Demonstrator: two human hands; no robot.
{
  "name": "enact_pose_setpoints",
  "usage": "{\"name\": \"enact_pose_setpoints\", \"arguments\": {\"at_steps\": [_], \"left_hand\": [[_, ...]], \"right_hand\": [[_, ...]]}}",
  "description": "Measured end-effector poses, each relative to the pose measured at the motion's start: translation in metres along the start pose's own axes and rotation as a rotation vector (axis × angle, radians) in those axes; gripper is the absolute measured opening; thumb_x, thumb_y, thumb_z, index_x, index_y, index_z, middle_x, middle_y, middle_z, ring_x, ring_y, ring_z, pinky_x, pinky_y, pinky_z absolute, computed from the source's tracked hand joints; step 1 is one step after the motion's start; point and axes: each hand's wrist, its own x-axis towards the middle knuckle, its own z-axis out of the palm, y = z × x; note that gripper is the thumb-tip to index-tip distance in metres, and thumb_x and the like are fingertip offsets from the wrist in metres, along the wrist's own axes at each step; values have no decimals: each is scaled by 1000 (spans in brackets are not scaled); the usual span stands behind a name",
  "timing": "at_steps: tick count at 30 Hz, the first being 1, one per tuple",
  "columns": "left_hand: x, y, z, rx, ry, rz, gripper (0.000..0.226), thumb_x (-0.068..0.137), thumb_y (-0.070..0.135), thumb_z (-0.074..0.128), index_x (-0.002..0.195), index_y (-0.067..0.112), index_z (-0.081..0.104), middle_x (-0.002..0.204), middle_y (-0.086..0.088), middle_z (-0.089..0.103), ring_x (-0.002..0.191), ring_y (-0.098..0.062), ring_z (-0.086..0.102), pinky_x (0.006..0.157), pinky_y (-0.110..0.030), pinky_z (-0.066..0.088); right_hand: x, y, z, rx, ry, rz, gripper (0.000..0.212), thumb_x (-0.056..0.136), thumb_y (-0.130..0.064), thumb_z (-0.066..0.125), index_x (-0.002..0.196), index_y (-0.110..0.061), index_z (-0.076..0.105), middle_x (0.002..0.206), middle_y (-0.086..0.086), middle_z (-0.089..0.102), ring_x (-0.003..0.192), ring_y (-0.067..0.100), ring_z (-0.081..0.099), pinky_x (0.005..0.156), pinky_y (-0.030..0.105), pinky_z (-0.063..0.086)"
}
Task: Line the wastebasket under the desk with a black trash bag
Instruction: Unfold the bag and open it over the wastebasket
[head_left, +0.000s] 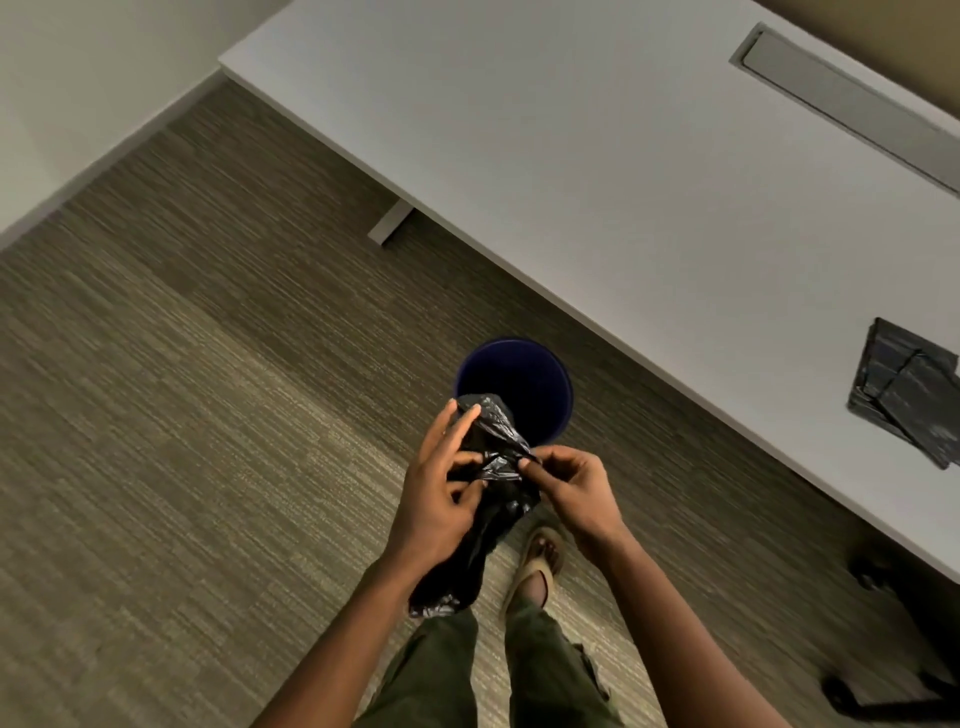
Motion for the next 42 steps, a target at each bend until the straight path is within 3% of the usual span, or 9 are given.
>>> {"name": "enact_pose_setpoints", "arguments": {"at_steps": [6, 13, 18, 21, 24, 28, 32, 36, 42], "left_hand": [[5, -20, -32, 94, 217, 16, 99, 81, -5, 81, 159, 36, 36, 168, 7, 28, 126, -2, 59, 84, -23, 63], [36, -44, -77, -135, 492, -241, 49, 94, -11, 56, 105, 33, 73, 106, 1, 77, 102, -11, 74, 96, -34, 61], [49, -71, -94, -70, 340, -374, 43, 100, 8, 50, 101, 43, 75, 99, 0, 71, 100, -22, 68, 98, -51, 55], [46, -65, -79, 308, 137, -281, 26, 99, 43, 52, 114, 46, 73, 136, 7, 59, 135, -19, 46, 116, -50, 38], [42, -52, -52, 521, -59, -149, 63, 84, 75, 56, 136, 42, 63, 148, 14, 45, 144, -12, 32, 120, -43, 28], [47, -42, -13, 410, -217, -96, 43, 85, 43, 77, 125, 26, 73, 115, 8, 76, 109, -5, 69, 96, -36, 59], [50, -37, 10, 325, -172, -159, 22, 93, 27, 75, 112, 17, 79, 102, 5, 80, 98, -5, 73, 87, -27, 60], [47, -20, 25, 87, 199, -274, 9, 95, 17, 71, 95, 26, 71, 87, 13, 74, 81, 4, 69, 65, -8, 49], [41, 2, 64, -416, 375, -414, 9, 96, 18, 70, 103, 23, 74, 99, 0, 80, 95, -12, 76, 83, -29, 62]], "right_hand": [[11, -4, -14, 300, 225, 108, 18, 100, -15, 62, 108, -6, 76, 95, 14, 78, 76, 19, 68, 71, 34, 53], [28, -1, -48, 574, 195, 212, 25, 103, -14, 53, 95, -17, 76, 92, 7, 76, 77, 18, 69, 77, 34, 57], [36, 10, -48, 750, 141, 263, 27, 104, -15, 51, 97, -16, 78, 97, 5, 77, 88, 16, 75, 94, 40, 58], [38, 16, -36, 668, 103, 256, 29, 102, -16, 50, 115, -10, 75, 108, 10, 76, 93, 19, 72, 84, 39, 60], [38, 11, -18, 599, 47, 245, 29, 101, -18, 52, 117, -8, 74, 107, 9, 74, 94, 19, 69, 84, 38, 57], [46, -9, -5, 577, 100, 258, 21, 97, -16, 59, 107, -11, 77, 101, 8, 75, 92, 21, 69, 82, 38, 58], [59, -28, -16, 539, 159, 283, 31, 90, -20, 70, 119, -9, 75, 114, 16, 67, 109, 33, 61, 107, 57, 50], [54, -47, -35, 329, 97, 58, 44, 90, -25, 71, 134, -23, 65, 125, 6, 66, 119, 30, 62, 88, 38, 56], [3, -30, -8, -273, 464, -36, 89, 67, -77, 76, 141, -42, 39, 137, -3, 49, 117, 11, 57, 94, 36, 56]]}}
